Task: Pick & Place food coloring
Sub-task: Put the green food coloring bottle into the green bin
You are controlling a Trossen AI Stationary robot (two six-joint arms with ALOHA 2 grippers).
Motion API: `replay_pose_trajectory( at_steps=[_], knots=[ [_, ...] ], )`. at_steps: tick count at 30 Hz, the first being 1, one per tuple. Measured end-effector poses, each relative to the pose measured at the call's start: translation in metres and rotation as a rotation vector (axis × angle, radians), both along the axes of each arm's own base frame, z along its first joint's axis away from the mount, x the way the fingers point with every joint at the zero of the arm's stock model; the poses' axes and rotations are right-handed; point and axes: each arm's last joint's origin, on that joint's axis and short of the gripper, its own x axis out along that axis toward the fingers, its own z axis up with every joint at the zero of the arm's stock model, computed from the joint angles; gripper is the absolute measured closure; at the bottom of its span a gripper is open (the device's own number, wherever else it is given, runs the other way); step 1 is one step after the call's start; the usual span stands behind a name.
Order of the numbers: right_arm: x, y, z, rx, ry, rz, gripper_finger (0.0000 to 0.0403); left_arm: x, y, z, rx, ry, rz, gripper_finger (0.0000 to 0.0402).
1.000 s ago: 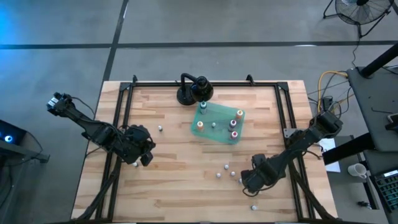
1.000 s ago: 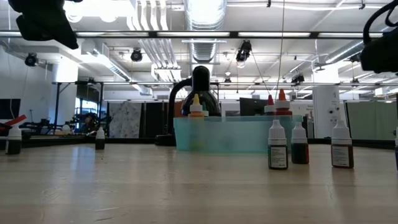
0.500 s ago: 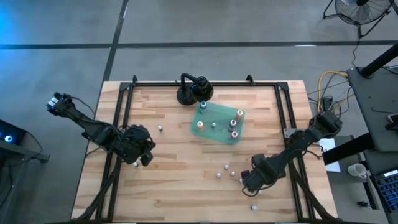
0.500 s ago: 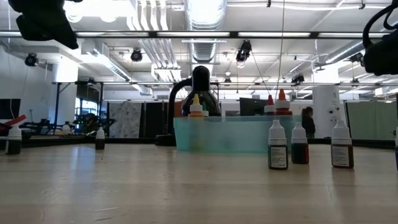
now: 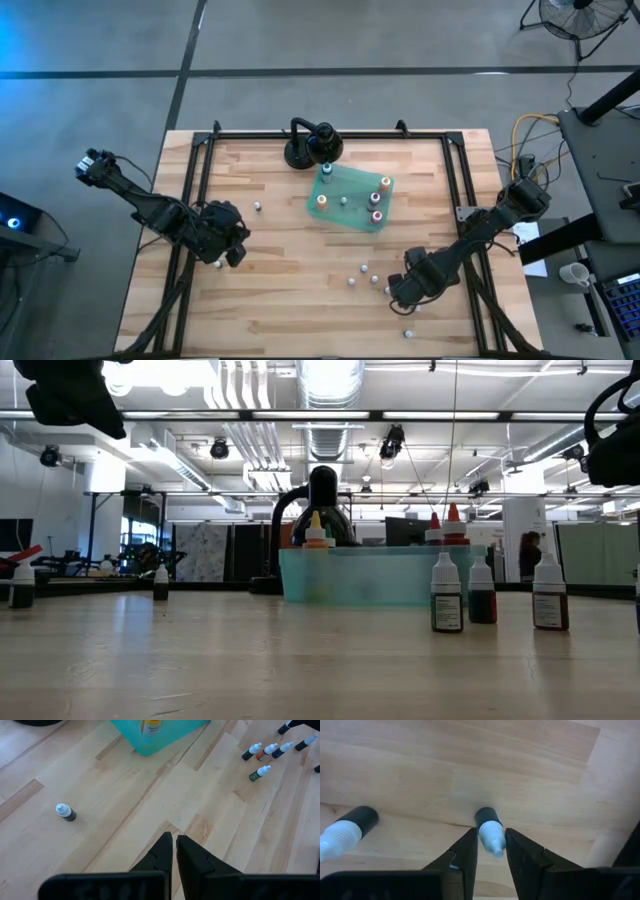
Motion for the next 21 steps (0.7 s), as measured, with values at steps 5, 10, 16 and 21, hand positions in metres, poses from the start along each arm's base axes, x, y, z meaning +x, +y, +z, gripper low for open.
replay_pose_trajectory(
  at_steps=[5, 10, 16, 21],
  knots=[
    [0.000, 0.000, 0.000, 0.004, -0.001, -0.001, 0.0333, 0.000, 0.000, 0.000, 0.000, 0.000, 0.000, 0.0401],
    [0.000, 0.001, 0.000, 0.018, 0.007, -0.001, 0.0343, 0.000, 0.000, 0.000, 0.000, 0.000, 0.000, 0.0401],
    [0.003, 0.002, 0.003, 0.030, -0.008, 0.045, 0.0345, 0.000, 0.000, 0.000, 0.000, 0.000, 0.000, 0.0401],
    [0.009, 0.002, 0.013, 0.044, -0.028, 0.105, 0.0346, 0.000, 0.000, 0.000, 0.000, 0.000, 0.000, 0.0401]
  ],
)
